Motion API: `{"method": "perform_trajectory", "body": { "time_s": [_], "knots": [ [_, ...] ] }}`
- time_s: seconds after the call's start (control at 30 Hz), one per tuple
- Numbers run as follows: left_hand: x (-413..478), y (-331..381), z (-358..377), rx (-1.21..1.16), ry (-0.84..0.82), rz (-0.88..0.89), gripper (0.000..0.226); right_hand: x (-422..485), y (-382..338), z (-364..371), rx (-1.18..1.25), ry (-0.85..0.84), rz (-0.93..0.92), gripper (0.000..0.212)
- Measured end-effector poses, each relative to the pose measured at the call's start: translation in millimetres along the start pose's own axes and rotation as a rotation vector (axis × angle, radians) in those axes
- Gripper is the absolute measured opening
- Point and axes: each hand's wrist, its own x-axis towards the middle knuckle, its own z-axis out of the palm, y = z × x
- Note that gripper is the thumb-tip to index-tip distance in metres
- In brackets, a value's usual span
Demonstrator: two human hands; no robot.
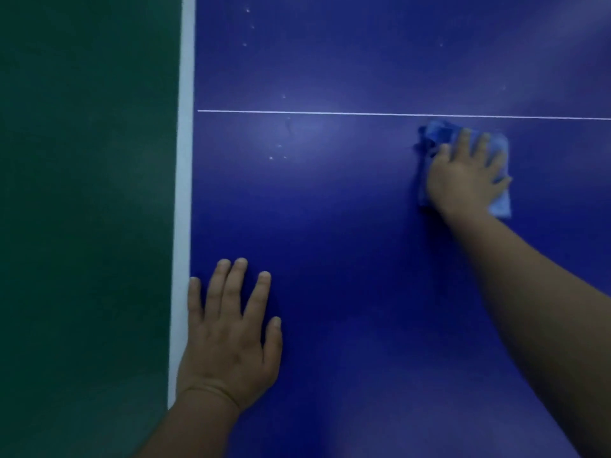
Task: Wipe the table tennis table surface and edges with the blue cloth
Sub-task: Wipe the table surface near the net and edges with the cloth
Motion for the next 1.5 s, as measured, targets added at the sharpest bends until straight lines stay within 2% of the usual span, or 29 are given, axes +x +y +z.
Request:
{"method": "perform_trajectory", "body": {
  "time_s": [0.07, 0.1, 0.17, 0.27, 0.3, 0.37, 0.43, 0.5, 0.6, 0.67, 0.73, 0.83, 0.87, 0.93, 1.0, 1.13, 1.2, 1.27, 1.37, 1.43, 1.47, 1.5],
  "knots": [
    [-1.4, -0.3, 0.6, 0.009, -0.011, 0.005, 0.062, -10.0, -24.1, 2.3, 0.046, 0.011, 0.147, 0.061],
    [-1.6, -0.6, 0.1, 0.009, -0.016, 0.007, 0.062, -26.5, -51.1, 10.1, 0.051, 0.029, 0.124, 0.060],
    [-0.8, -1.2, -1.5, 0.013, -0.018, 0.007, 0.062, -80.5, -121.8, 30.5, 0.046, 0.007, -0.139, 0.060],
    [-1.7, -3.2, -0.4, 0.020, -0.036, 0.031, 0.066, -183.8, -216.4, 60.9, 0.034, -0.097, -0.761, 0.059],
    [-1.4, -3.9, -0.3, 0.027, -0.049, 0.038, 0.069, -206.2, -231.6, 62.5, 0.003, -0.159, -0.917, 0.058],
    [-0.5, -4.4, -0.4, 0.037, -0.056, 0.028, 0.068, -205.1, -231.8, 60.0, -0.004, -0.211, -1.056, 0.057],
    [-1.0, -3.6, -0.6, 0.021, -0.040, 0.010, 0.064, -170.5, -200.8, 56.0, -0.049, -0.119, -1.007, 0.056],
    [-1.8, -2.7, -0.8, 0.016, -0.036, 0.015, 0.063, -117.3, -156.6, 46.8, -0.083, -0.022, -0.753, 0.055],
    [-1.9, -2.5, -0.7, 0.009, -0.057, 0.015, 0.063, -58.9, -117.2, 29.4, 0.005, -0.017, -0.261, 0.058],
    [-1.0, -2.6, -0.6, 0.024, -0.067, 0.015, 0.063, -67.4, -140.0, 33.3, 0.029, -0.034, -0.133, 0.061],
    [1.1, -2.7, -2.1, 0.018, -0.073, 0.013, 0.063, -105.9, -183.3, 43.4, 0.015, -0.026, -0.321, 0.061],
    [1.7, -3.0, -2.4, 0.000, -0.089, -0.002, 0.061, -178.1, -235.7, 55.5, -0.015, -0.149, -0.880, 0.059],
    [1.8, -3.1, -2.8, -0.005, -0.097, -0.007, 0.061, -192.0, -239.7, 56.0, -0.045, -0.203, -1.016, 0.058],
    [2.3, -2.6, -3.9, -0.006, -0.110, -0.009, 0.062, -184.5, -230.1, 53.2, -0.090, -0.216, -1.133, 0.057],
    [3.5, -1.1, -5.1, 0.007, -0.123, -0.002, 0.064, -153.4, -205.7, 49.9, -0.130, -0.124, -0.998, 0.055],
    [2.7, -2.9, -4.1, -0.028, -0.148, 0.010, 0.065, -89.4, -129.3, 30.3, -0.027, -0.052, -0.291, 0.057],
    [2.9, -4.4, -4.5, -0.035, -0.171, 0.022, 0.066, -96.4, -127.1, 29.4, -0.008, -0.044, -0.093, 0.059],
    [3.0, -1.8, -8.7, -0.032, -0.189, 0.024, 0.065, -121.4, -157.7, 38.5, -0.025, -0.036, -0.162, 0.060],
    [3.1, -6.6, -15.0, -0.116, -0.237, 0.062, 0.066, -176.5, -204.0, 50.9, -0.052, -0.084, -0.585, 0.060],
    [3.5, -14.5, -19.9, -0.222, -0.271, 0.077, 0.068, -191.8, -198.9, 49.5, -0.072, -0.118, -0.787, 0.059],
    [5.5, -22.3, -23.9, -0.276, -0.266, 0.070, 0.070, -188.8, -190.3, 47.4, -0.071, -0.100, -0.787, 0.057],
    [9.5, -33.5, -27.5, -0.326, -0.231, 0.054, 0.072, -183.7, -184.0, 45.7, -0.068, -0.069, -0.693, 0.056]
  ]
}}
